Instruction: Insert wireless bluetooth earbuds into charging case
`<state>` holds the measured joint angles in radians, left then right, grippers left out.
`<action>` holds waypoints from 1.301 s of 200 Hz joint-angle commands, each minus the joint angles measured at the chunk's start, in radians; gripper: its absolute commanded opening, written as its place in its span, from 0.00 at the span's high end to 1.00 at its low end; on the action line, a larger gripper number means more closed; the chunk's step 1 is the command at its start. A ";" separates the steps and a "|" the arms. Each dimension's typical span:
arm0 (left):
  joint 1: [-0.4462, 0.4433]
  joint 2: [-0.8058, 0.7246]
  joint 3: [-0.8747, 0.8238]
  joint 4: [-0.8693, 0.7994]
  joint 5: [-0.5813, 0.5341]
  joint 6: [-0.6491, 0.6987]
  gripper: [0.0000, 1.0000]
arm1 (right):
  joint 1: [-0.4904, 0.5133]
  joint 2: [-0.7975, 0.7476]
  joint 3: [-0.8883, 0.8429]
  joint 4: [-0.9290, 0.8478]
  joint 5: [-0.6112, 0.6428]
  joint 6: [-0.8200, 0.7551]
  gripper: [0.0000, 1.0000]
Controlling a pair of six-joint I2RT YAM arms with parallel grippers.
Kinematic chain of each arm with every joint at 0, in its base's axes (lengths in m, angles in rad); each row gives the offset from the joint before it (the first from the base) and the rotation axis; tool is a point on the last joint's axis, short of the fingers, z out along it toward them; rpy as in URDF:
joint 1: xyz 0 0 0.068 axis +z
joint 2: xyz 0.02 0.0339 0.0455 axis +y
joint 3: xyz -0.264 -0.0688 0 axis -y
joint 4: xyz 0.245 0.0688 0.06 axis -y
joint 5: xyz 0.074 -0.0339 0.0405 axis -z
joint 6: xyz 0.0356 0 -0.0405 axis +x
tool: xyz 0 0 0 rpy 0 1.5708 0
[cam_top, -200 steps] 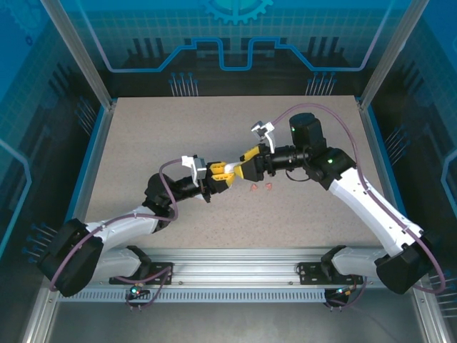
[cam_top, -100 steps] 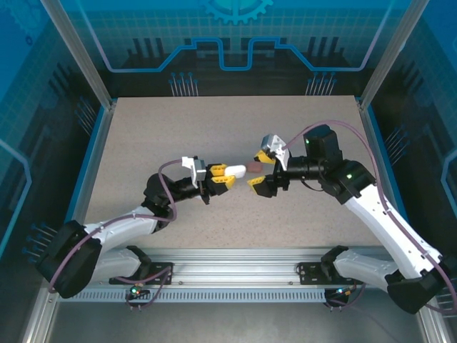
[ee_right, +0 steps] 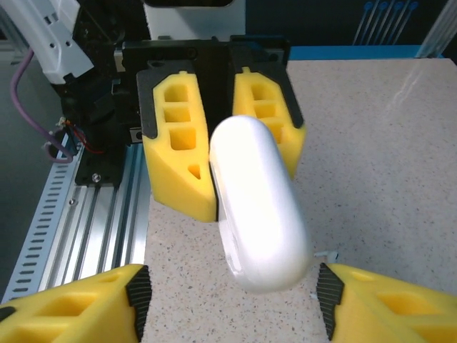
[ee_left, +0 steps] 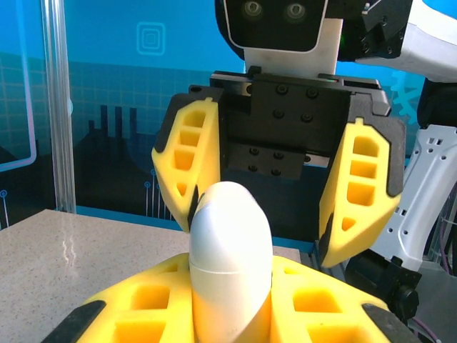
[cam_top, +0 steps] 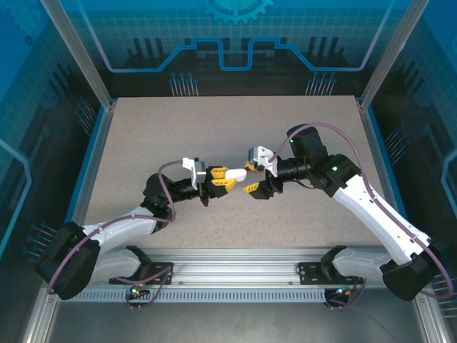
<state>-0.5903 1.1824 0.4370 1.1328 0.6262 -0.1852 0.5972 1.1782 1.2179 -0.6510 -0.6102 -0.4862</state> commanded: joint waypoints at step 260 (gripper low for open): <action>-0.004 -0.017 0.020 -0.002 -0.054 0.021 0.62 | 0.006 0.037 0.027 0.019 -0.078 0.128 0.78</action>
<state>-0.5922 1.1847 0.4511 1.1324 0.6579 -0.1852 0.6060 1.2381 1.2568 -0.6285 -0.6720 -0.4103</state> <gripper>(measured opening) 0.304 0.237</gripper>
